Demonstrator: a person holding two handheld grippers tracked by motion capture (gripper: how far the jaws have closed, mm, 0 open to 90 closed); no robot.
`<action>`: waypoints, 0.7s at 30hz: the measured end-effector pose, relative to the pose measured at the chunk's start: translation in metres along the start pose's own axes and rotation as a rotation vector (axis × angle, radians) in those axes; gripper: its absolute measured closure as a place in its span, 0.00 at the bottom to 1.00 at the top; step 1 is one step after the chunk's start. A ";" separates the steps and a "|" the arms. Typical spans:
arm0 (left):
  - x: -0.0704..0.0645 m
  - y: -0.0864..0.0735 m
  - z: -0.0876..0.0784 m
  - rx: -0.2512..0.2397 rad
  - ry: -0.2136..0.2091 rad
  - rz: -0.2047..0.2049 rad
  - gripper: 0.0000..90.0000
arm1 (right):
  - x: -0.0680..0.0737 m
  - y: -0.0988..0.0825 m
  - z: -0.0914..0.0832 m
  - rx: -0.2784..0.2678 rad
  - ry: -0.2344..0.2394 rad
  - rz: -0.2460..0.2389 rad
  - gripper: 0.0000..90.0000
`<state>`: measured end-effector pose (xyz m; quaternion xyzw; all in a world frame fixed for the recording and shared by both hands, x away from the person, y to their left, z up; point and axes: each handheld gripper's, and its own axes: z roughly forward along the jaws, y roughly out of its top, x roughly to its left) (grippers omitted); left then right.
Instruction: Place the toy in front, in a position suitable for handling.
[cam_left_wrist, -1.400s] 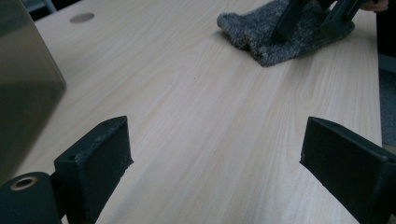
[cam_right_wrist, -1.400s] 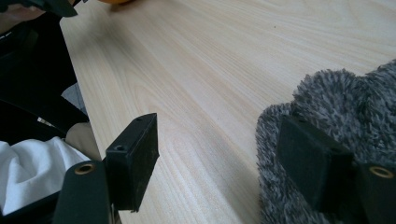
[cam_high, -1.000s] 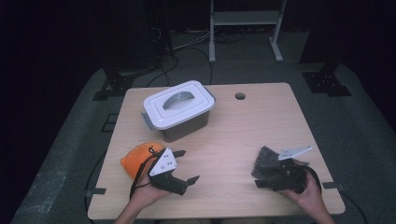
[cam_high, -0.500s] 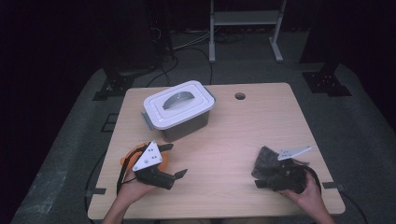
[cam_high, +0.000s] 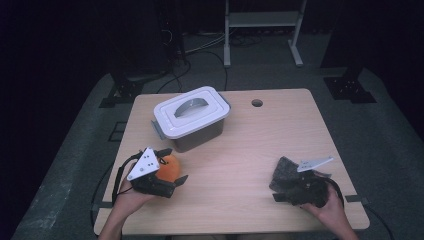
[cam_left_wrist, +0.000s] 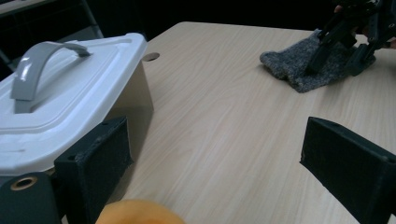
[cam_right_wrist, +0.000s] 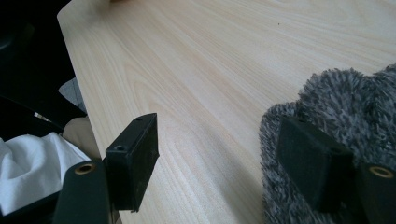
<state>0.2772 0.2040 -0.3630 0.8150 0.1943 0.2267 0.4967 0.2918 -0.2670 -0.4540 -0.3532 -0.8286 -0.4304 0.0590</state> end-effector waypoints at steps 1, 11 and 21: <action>0.001 -0.001 -0.002 0.003 0.004 -0.001 0.09 | 0.000 0.000 0.000 0.001 0.000 -0.001 0.32; 0.016 -0.010 -0.012 0.010 0.058 0.003 0.09 | 0.000 0.000 0.001 0.003 0.000 -0.004 0.32; 0.037 -0.035 -0.024 0.024 0.116 -0.057 0.17 | 0.001 0.000 0.000 0.008 -0.002 -0.009 0.32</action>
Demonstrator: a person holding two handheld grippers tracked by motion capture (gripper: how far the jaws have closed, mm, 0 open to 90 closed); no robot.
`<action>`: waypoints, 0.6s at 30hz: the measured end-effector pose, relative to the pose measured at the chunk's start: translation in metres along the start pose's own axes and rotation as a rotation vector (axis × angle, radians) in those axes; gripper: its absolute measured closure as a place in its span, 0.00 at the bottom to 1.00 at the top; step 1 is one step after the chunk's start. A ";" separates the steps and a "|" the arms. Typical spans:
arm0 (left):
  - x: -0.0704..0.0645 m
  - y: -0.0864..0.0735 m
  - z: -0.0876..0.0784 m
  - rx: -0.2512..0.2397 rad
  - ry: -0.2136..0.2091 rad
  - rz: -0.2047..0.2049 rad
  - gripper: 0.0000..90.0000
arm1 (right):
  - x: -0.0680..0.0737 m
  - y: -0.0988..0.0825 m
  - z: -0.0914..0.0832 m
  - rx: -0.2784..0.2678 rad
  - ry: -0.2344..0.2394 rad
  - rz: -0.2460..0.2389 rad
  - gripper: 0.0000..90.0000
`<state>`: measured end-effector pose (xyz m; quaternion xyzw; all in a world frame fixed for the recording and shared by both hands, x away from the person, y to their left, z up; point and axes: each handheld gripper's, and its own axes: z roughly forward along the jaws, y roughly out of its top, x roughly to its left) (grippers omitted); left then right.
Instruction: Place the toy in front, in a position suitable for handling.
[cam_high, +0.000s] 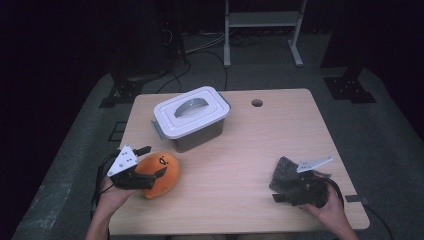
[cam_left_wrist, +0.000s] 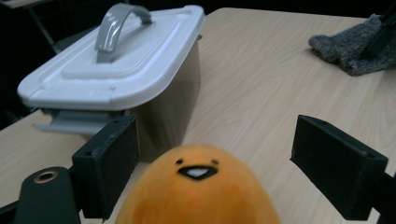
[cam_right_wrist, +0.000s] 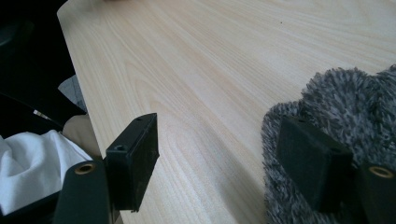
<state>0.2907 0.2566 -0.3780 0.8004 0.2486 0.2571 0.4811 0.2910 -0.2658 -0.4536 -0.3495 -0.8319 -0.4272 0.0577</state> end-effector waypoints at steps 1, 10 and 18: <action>0.002 -0.003 -0.001 0.007 0.005 -0.003 0.17 | 0.000 0.000 0.000 0.000 0.000 0.000 0.32; 0.017 -0.026 0.001 0.041 -0.007 -0.071 0.26 | -0.001 0.000 0.000 0.000 0.002 0.001 0.32; 0.022 -0.039 0.005 0.078 -0.039 -0.092 0.34 | -0.001 0.000 0.001 0.005 0.004 0.002 0.32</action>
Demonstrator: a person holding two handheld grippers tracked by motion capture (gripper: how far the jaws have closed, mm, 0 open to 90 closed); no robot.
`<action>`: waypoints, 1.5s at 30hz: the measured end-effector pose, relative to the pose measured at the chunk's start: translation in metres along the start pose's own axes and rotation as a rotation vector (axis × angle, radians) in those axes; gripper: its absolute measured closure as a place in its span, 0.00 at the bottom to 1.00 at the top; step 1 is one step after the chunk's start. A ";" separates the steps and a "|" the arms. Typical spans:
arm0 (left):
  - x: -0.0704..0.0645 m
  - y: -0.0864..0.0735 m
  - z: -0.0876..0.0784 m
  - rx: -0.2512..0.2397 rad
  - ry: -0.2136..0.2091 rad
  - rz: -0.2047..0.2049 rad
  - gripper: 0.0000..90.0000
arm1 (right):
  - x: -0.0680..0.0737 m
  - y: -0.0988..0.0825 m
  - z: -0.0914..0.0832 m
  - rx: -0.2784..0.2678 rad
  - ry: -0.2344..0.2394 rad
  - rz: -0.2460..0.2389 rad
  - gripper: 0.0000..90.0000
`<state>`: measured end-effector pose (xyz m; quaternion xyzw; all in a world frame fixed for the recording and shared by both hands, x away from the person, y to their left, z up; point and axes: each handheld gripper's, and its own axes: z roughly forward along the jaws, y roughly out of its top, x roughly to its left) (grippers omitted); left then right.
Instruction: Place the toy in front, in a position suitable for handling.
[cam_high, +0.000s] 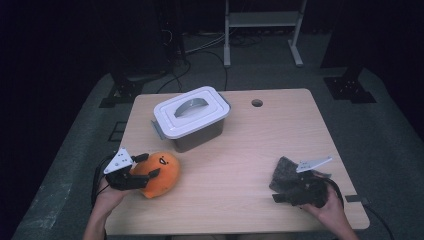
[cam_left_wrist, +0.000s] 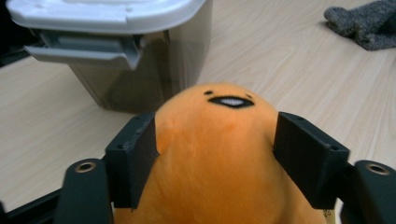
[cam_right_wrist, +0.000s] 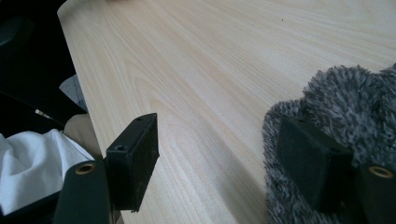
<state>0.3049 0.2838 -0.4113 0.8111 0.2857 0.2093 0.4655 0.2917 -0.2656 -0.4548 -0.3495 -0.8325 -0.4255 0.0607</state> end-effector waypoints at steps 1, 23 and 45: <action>0.000 -0.001 0.001 0.002 -0.008 -0.004 0.36 | 0.000 0.000 0.000 0.000 0.000 0.001 0.32; 0.003 -0.009 0.008 0.049 0.044 -0.043 0.66 | 0.002 0.000 0.001 0.011 -0.002 -0.012 0.33; -0.004 0.009 -0.005 0.009 -0.002 -0.032 0.79 | 0.003 0.000 0.000 0.006 0.006 -0.017 0.33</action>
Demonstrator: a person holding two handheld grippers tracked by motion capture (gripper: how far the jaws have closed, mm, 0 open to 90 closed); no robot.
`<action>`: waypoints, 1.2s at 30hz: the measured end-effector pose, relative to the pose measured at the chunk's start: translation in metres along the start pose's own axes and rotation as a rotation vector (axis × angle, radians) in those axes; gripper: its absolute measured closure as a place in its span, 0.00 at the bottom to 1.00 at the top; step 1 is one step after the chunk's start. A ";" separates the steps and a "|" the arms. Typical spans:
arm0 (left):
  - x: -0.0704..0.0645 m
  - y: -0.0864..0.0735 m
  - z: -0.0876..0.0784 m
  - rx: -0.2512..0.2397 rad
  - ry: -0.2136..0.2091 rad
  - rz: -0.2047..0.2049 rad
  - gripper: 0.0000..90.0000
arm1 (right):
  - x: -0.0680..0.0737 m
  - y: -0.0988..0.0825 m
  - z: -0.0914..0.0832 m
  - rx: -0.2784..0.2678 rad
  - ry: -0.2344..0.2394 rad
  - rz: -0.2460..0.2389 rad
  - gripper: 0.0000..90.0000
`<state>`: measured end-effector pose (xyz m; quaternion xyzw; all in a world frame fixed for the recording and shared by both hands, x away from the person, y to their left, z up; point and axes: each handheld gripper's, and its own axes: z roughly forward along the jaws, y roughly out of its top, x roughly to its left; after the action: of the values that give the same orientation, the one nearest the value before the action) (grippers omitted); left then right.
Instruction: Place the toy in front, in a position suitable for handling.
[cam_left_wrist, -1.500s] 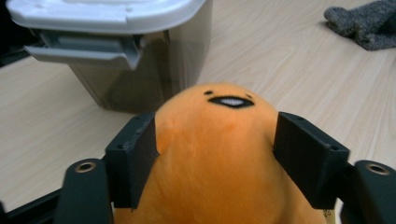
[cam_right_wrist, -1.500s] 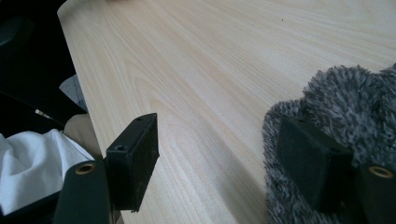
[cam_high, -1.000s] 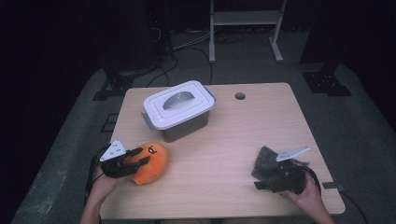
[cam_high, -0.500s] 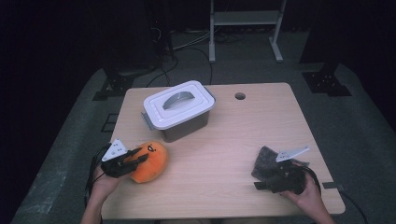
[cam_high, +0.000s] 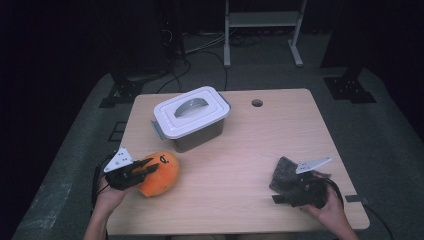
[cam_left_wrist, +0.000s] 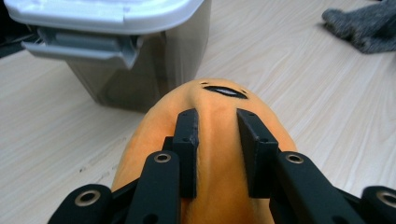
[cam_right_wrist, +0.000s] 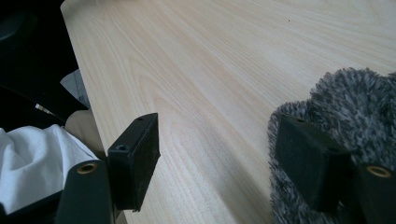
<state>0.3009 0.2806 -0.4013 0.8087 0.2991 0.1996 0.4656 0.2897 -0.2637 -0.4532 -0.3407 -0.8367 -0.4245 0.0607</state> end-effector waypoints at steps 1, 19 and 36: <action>-0.001 0.002 -0.001 -0.010 -0.008 0.000 0.79 | 0.000 0.000 0.000 0.000 -0.001 0.000 0.33; -0.049 0.046 0.019 -0.060 -0.206 0.112 0.79 | -0.004 -0.001 -0.005 -0.031 -0.012 0.027 0.33; -0.099 0.079 0.096 -0.012 -0.427 0.192 0.79 | -0.009 -0.005 -0.014 -0.054 -0.024 0.039 0.33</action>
<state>0.3093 0.1227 -0.3835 0.8546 0.1145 0.0690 0.5018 0.2909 -0.2803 -0.4511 -0.3633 -0.8189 -0.4416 0.0498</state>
